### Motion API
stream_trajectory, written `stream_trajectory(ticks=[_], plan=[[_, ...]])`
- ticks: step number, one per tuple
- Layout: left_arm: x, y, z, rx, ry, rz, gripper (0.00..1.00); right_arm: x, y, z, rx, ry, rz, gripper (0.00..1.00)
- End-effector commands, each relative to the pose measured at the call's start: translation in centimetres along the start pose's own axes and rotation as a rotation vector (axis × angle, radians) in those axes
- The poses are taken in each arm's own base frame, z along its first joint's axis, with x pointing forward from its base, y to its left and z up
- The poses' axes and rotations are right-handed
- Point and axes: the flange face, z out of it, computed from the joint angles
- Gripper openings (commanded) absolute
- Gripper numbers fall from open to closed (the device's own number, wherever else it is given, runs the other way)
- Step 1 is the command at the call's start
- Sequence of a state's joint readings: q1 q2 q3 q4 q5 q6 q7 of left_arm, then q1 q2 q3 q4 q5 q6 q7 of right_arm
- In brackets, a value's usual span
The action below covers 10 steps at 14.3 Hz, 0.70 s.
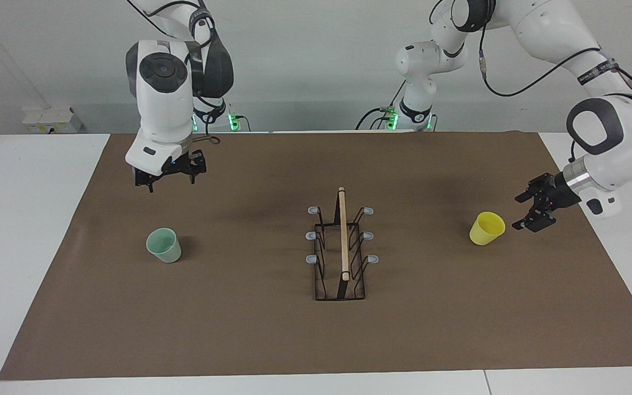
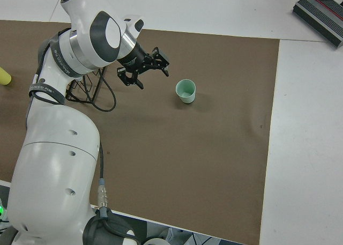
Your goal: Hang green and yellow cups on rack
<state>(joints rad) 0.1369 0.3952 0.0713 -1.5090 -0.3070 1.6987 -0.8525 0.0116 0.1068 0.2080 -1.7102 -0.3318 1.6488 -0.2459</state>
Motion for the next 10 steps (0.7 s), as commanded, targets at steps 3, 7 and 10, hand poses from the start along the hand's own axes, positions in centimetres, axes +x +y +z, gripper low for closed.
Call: stream_trajectory(ticks=[3, 7, 10], plan=[[6.8, -0.3, 2.7, -0.119, -0.080, -0.200, 0.95, 0.0, -0.8, 1.7, -0.108, -0.144, -0.334, 1.00], [11.3, -2.9, 5.2, -0.186, -0.212, -0.402, 0.95, 3.5, -3.7, 6.0, -0.222, -0.268, -0.479, 1.00], [11.0, -5.5, 10.4, -0.148, -0.312, -0.481, 0.98, 4.8, -3.9, 7.5, -0.298, -0.296, -0.522, 1.00]])
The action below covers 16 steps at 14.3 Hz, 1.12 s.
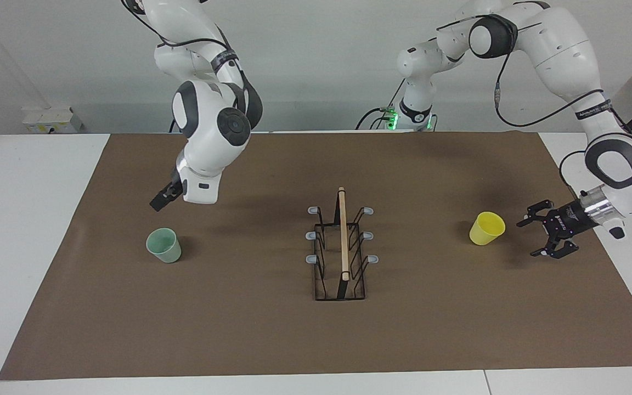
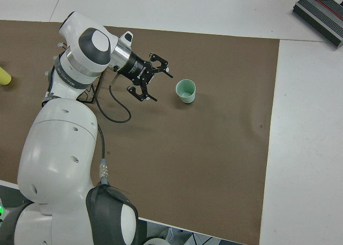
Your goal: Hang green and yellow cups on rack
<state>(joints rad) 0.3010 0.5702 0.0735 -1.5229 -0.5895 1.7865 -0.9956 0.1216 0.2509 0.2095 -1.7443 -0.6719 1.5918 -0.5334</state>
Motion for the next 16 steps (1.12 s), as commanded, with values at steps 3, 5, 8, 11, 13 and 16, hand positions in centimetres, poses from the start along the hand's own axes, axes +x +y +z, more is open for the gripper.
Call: stream_trajectory(ticks=[3, 5, 8, 11, 13, 16], plan=[[1.6, -4.9, 4.4, -0.032, -0.161, -0.165, 1.00, 4.2, -0.2, 3.1, -0.125, -0.124, -0.151, 1.00], [1.6, -6.2, 5.4, -0.064, -0.239, -0.194, 1.00, 7.4, -0.4, 4.6, -0.164, -0.140, -0.200, 1.00], [1.8, -8.9, 6.8, -0.128, -0.360, -0.184, 1.00, 9.9, -1.5, 5.8, -0.247, -0.185, -0.271, 1.00], [1.5, -9.9, 7.9, -0.185, -0.445, -0.217, 1.00, 10.7, -1.8, 6.2, -0.293, -0.172, -0.320, 1.00], [1.0, -10.7, 9.5, -0.244, -0.500, -0.264, 1.00, 11.6, -2.2, 7.0, -0.315, -0.173, -0.352, 1.00], [0.4, -10.8, 10.7, -0.314, -0.529, -0.299, 1.00, 12.6, -3.4, 8.4, -0.335, -0.129, -0.399, 1.00]])
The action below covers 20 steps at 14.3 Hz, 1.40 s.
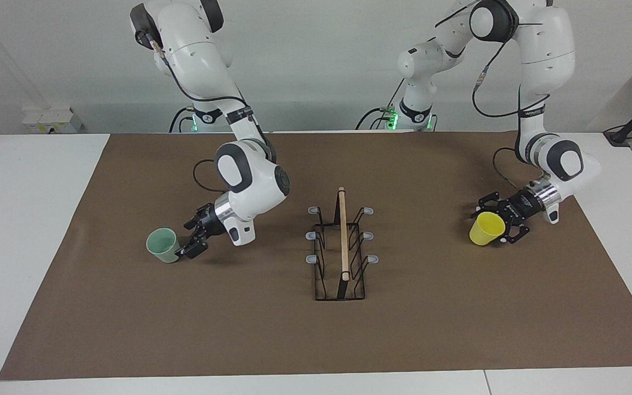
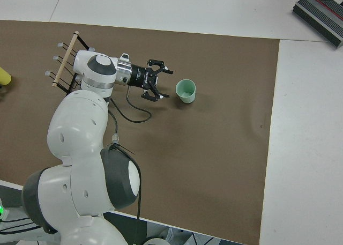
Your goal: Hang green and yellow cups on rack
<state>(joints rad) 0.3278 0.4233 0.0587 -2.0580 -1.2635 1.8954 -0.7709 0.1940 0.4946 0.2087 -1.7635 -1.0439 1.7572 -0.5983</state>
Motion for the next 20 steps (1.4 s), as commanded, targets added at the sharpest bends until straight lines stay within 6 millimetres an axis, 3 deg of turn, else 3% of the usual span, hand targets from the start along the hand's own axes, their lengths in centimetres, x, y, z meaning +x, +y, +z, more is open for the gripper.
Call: stream_trajectory(ticks=[1, 3, 4, 6, 7, 8, 10, 14, 18, 20], plan=[[-0.3, -1.3, 0.3, -0.073, -0.029, -0.029, 1.00, 1.2, -1.0, 1.5, -0.042, 0.023, -0.058, 1.00], [-0.5, -1.4, 0.3, -0.083, -0.043, -0.030, 1.00, 1.4, -1.5, 1.6, -0.047, 0.029, -0.067, 1.00], [-0.6, -1.4, 0.2, -0.083, -0.047, -0.013, 0.91, 1.4, -1.6, 2.1, -0.042, 0.032, -0.064, 1.00], [-0.6, -1.4, 0.3, -0.079, -0.051, 0.018, 0.15, 1.5, -2.0, 3.0, -0.043, 0.052, -0.064, 1.00], [-0.8, -1.3, -0.1, -0.078, -0.065, 0.027, 0.01, 1.2, -2.1, 3.6, -0.044, 0.042, -0.063, 1.00], [-1.7, -1.0, -0.9, -0.087, -0.074, 0.044, 0.00, 1.1, -2.2, 4.0, -0.047, 0.036, -0.067, 1.00], [-5.7, -0.6, -2.5, -0.115, -0.058, 0.115, 0.00, 1.0, -2.5, 5.0, -0.048, 0.044, -0.059, 1.00], [-13.0, -1.7, -4.5, -0.074, 0.028, 0.301, 0.00, 0.6, -3.0, 6.4, -0.046, 0.038, -0.051, 1.00], [-21.7, -3.2, -2.9, -0.001, 0.243, 0.488, 0.00, 0.3, -3.7, 7.7, -0.079, 0.011, -0.088, 1.00], [-25.4, -3.9, -0.4, 0.080, 0.325, 0.608, 0.00, 0.0, -3.6, 8.3, -0.088, 0.013, -0.091, 1.00]])
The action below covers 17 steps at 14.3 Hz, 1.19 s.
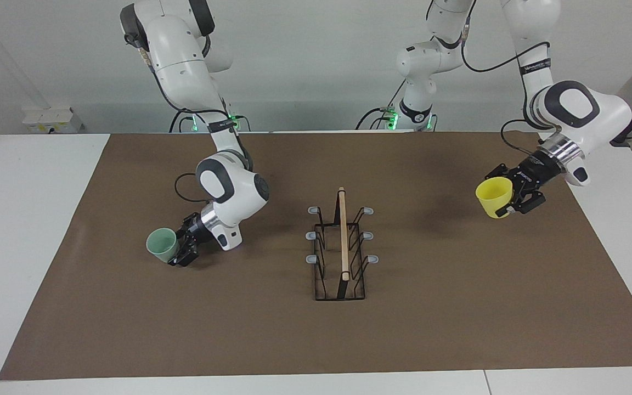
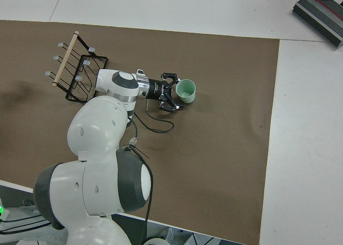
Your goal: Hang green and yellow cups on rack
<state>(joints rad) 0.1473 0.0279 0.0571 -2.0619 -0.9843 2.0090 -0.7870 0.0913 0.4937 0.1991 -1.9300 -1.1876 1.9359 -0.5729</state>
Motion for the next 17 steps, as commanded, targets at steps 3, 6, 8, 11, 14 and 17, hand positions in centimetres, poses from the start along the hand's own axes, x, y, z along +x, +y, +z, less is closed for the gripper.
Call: stream_trajectory(ticks=[3, 6, 8, 11, 14, 17], plan=[[-10.0, 2.3, 4.6, 0.134, 0.235, 0.332, 0.00, -0.9, -0.9, 0.5, -0.031, -0.007, 0.001, 1.00], [-14.9, 1.1, 8.6, 0.242, 0.364, 0.508, 0.00, -1.8, -0.9, 1.9, -0.008, -0.013, 0.058, 1.00], [-18.0, 0.4, 11.4, 0.258, 0.435, 0.609, 0.00, -1.7, -1.1, 2.0, -0.006, -0.013, 0.061, 1.00], [-20.2, -0.4, 13.6, 0.276, 0.572, 0.756, 0.00, -1.6, -1.5, 2.2, -0.001, -0.013, 0.097, 1.00], [-22.2, -0.9, 15.4, 0.290, 0.658, 0.914, 0.00, -1.6, -2.2, 2.7, 0.009, -0.013, 0.086, 0.23], [-23.7, -2.0, 17.5, 0.273, 0.724, 1.108, 0.00, -1.6, -2.3, 2.5, 0.010, -0.022, 0.083, 0.00]])
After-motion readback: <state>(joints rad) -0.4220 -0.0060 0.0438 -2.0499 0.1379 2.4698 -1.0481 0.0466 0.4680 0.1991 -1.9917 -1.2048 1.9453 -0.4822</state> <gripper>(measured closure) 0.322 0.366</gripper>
